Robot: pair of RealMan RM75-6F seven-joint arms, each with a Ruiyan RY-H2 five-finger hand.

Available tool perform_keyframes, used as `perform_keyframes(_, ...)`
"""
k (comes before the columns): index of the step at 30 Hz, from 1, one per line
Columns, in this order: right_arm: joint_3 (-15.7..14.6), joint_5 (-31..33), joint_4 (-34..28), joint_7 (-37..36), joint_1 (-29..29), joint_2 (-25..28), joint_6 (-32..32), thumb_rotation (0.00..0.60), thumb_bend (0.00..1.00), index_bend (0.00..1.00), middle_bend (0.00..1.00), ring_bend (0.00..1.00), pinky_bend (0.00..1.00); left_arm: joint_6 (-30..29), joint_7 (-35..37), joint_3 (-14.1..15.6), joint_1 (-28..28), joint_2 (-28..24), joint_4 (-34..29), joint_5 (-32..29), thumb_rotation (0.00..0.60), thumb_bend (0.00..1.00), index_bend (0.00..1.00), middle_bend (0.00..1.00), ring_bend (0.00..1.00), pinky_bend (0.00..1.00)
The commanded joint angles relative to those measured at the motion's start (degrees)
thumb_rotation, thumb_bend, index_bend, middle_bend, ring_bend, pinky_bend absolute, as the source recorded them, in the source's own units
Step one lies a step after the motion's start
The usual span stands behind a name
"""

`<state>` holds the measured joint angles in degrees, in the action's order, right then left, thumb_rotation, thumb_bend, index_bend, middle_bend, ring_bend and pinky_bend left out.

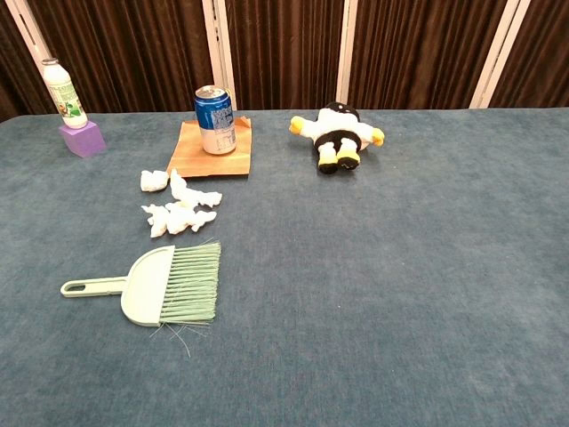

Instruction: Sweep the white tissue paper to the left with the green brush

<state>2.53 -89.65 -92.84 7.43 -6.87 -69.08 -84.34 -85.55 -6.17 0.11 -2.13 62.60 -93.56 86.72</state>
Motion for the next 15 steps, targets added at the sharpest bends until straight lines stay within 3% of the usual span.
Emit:
perform_keyframes(1,0.0,0.0,0.0,0.0,0.0,0.0,0.1,0.6,0.34,0.0,0.0,0.0,0.0,0.0,0.0,0.0,0.0,0.0,0.0,0.0,0.6,0.0,0.0,0.0,0.0,0.01)
perform_keyframes(11,-0.1,-0.4,0.2,0.1,0.0,-0.4,-0.1,0.6,0.34,0.0,0.0,0.0,0.0,0.6,0.0,0.0,-0.2,-0.3,-0.3,-0.4,0.6,0.0,0.0,0.0,0.0,0.02)
perform_keyframes(15,-0.1,-0.1,0.1,0.0,0.0,-0.4,0.1,0.6,0.34,0.0,0.0,0.0,0.0,2.0,-1.3,-0.8,-1.5,-0.4,-1.1,-0.7,0.6,0.0,0.0,0.08,0.09,0.16)
